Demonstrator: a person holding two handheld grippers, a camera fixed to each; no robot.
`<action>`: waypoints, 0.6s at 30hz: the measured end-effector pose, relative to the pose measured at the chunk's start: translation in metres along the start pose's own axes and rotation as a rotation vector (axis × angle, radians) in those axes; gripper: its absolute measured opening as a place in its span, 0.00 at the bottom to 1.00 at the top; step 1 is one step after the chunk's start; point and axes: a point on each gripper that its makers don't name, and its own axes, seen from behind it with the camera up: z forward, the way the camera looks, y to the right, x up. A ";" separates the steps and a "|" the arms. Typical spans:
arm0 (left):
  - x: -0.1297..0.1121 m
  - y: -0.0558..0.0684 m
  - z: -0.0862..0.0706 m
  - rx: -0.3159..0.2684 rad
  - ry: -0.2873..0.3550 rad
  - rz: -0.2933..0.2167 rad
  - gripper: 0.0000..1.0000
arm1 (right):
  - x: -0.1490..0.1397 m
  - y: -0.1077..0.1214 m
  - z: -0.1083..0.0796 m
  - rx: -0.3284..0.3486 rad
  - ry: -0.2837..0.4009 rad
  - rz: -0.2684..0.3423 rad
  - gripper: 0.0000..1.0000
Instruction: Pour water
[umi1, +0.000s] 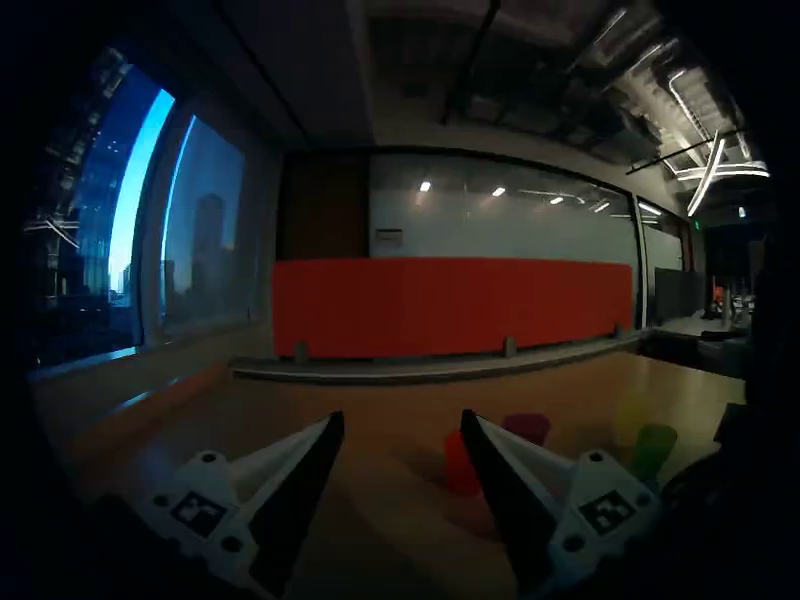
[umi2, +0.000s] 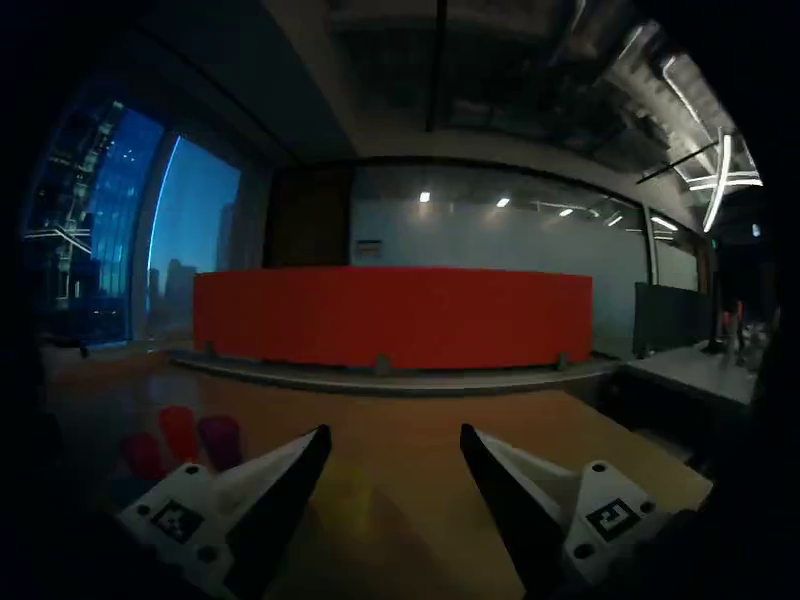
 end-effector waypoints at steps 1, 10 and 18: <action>0.001 -0.002 0.000 0.011 0.009 -0.004 0.86 | 0.002 0.003 0.000 -0.012 0.011 0.005 1.00; 0.001 -0.016 0.009 0.054 0.028 -0.021 0.86 | 0.007 0.011 0.002 -0.044 0.040 0.021 1.00; -0.007 -0.019 0.018 0.063 0.015 -0.031 0.86 | 0.001 0.008 0.007 -0.060 0.037 0.007 1.00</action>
